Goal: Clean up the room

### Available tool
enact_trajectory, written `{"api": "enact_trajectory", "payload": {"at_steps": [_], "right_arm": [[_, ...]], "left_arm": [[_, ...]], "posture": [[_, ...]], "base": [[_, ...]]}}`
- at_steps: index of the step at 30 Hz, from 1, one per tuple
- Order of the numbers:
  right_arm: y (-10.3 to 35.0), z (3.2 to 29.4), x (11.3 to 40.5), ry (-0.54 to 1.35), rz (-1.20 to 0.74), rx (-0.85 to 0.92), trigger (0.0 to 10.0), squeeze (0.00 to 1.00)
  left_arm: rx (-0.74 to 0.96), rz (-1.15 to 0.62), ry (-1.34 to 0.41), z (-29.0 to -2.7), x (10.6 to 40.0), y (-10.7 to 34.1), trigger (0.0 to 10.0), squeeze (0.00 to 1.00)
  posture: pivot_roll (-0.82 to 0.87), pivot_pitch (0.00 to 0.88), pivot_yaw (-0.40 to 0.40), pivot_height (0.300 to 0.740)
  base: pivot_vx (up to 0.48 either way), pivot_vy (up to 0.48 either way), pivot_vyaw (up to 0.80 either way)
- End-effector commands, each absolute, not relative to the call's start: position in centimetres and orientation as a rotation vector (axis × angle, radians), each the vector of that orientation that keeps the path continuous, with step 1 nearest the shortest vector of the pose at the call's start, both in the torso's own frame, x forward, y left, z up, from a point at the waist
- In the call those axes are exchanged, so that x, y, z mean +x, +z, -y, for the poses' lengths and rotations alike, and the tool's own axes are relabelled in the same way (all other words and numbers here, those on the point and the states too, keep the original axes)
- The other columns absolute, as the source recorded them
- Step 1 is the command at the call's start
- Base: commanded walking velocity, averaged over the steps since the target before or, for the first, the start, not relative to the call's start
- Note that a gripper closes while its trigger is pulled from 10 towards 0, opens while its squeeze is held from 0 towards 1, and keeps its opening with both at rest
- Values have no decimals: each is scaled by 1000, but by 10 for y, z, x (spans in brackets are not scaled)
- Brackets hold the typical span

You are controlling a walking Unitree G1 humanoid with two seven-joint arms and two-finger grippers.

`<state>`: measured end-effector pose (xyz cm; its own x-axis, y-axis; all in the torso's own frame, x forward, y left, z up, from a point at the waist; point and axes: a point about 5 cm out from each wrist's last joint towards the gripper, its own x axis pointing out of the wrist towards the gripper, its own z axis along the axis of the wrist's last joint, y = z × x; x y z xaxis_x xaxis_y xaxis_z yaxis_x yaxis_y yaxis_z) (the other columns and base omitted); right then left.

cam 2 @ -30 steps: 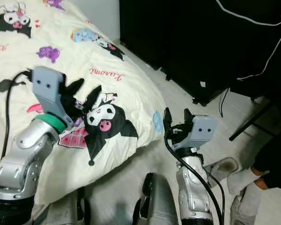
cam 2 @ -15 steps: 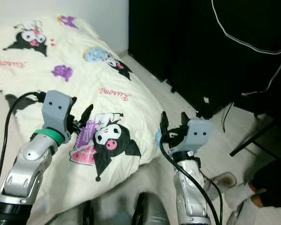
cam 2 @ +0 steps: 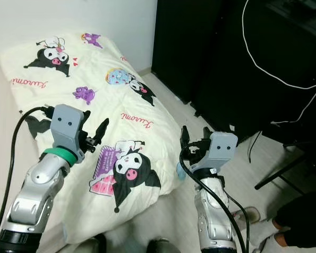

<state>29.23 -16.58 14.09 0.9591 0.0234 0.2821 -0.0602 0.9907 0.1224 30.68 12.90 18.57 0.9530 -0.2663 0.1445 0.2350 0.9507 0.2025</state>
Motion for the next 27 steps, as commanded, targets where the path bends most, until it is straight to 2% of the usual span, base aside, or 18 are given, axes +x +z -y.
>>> {"api": "enact_trajectory", "payload": {"at_steps": [1,19,27], "right_arm": [[129,170,289,21,236,141,10000,0],[127,168,289,20,222,156,10000,0],[128,167,292,19,227,159,10000,0]], "left_arm": [[185,147,-265,-127,305,179,10000,0],[200,164,-259,-126,305,181,10000,0],[206,169,-253,-127,307,181,10000,0]], "posture": [[29,114,-4,737],[33,116,-3,737],[34,88,2,737]], "base": [[0,0,0],[-271,0,0],[-324,0,0]]}}
